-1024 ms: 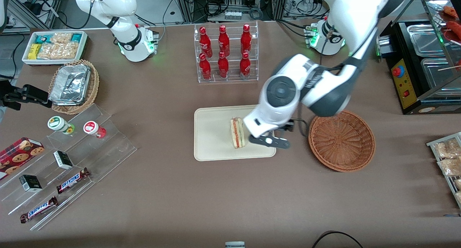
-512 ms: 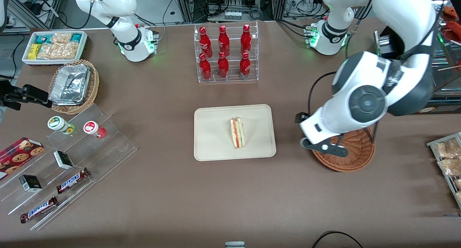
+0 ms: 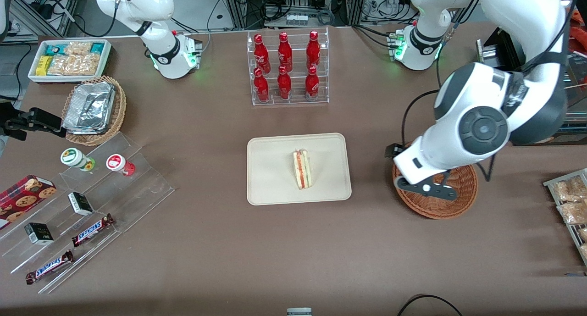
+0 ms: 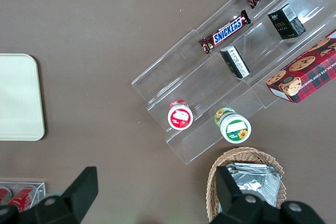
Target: Place sandwich from basket to tray
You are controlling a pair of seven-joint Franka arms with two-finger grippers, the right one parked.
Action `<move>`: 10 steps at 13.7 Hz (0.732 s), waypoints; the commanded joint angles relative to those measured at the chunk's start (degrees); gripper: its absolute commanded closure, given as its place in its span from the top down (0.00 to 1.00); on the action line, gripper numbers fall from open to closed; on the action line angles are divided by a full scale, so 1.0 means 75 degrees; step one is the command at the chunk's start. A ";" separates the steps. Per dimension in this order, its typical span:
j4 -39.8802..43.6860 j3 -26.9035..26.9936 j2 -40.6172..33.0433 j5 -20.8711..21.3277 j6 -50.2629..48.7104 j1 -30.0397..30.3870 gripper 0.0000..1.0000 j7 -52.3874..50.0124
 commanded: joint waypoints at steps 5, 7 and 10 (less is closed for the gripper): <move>-0.1546 0.0595 -0.1984 -0.0479 -0.0182 0.1017 1.00 0.0600; -0.1736 0.1414 -0.2431 -0.0832 -0.0542 0.0503 1.00 0.0834; -0.1747 0.1969 -0.2806 -0.1044 -0.1059 0.0160 1.00 0.0917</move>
